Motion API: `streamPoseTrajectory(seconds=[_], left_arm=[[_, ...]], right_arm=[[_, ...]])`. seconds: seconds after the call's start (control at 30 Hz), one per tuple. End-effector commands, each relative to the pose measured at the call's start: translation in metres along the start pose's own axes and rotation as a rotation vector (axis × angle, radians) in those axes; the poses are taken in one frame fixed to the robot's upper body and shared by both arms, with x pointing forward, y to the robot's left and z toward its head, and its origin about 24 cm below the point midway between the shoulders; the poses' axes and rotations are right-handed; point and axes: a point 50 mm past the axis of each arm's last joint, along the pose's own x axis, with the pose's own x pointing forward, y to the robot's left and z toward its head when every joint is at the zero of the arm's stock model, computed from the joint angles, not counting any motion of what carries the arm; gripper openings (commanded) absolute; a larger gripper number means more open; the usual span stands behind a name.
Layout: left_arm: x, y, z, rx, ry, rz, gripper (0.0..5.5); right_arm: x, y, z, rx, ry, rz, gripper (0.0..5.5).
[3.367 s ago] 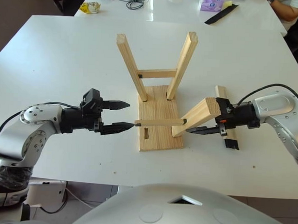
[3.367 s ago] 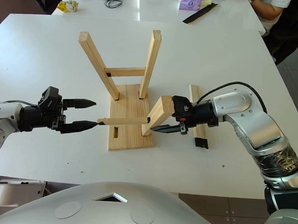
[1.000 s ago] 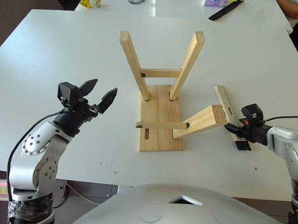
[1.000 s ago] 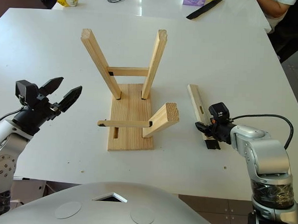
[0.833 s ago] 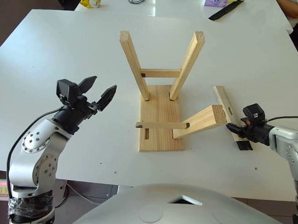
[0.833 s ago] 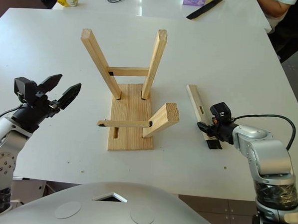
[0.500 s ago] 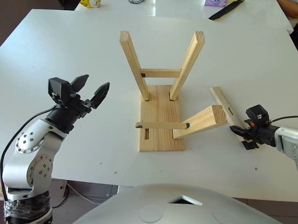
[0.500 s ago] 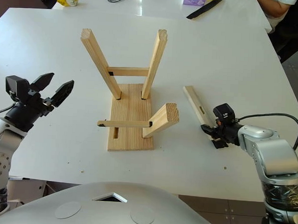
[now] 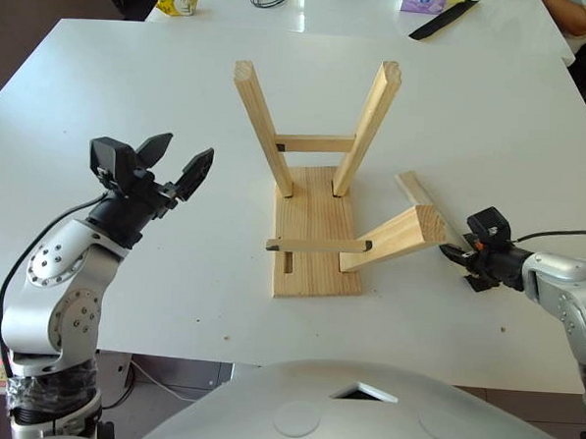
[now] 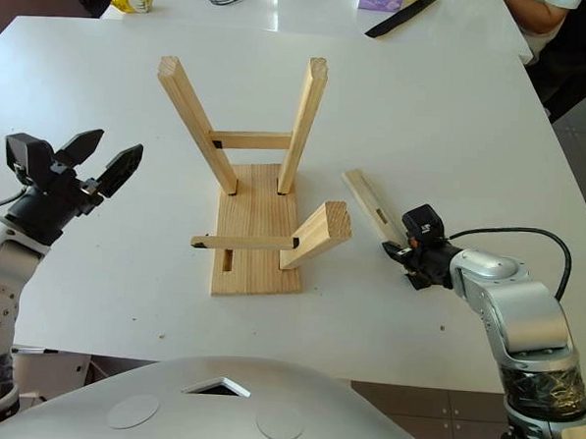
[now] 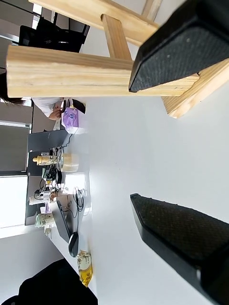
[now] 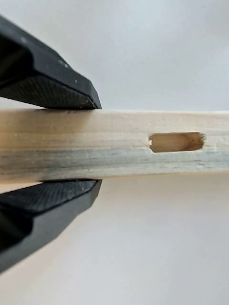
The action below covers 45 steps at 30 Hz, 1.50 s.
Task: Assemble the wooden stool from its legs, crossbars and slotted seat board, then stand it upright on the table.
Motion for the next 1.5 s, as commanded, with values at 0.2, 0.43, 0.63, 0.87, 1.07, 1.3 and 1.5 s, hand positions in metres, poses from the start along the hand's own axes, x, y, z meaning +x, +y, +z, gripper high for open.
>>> streamPoseTrajectory(seconds=[0.2,0.43,0.63,0.87,1.07,1.3,1.5], left_arm=[[0.001,0.021,0.034,0.043,-0.082,-0.046,3.94],[0.008,0.037,0.056,0.078,-0.156,-0.061,3.94],[0.026,0.047,0.084,0.088,-0.219,-0.069,3.94],[0.041,0.045,0.096,0.074,-0.250,-0.119,3.94],[0.062,0.021,0.109,0.007,-0.267,-0.334,3.94],[0.069,-0.002,0.109,-0.101,-0.257,-0.527,3.94],[0.082,-0.032,0.110,-0.125,-0.278,-0.630,3.94]], right_arm=[[0.014,-0.008,-0.005,0.016,-0.034,-0.098,2.05],[0.024,-0.010,0.005,0.028,-0.117,-0.111,2.05],[0.015,-0.031,0.035,0.012,-0.261,-0.158,2.05],[0.006,-0.051,0.059,-0.020,-0.367,-0.200,2.05],[-0.031,-0.047,0.119,-0.091,-0.696,-0.024,2.05],[-0.056,-0.042,0.148,-0.095,-0.881,0.208,2.05],[-0.082,-0.016,0.181,-0.149,-1.023,0.479,2.05]])
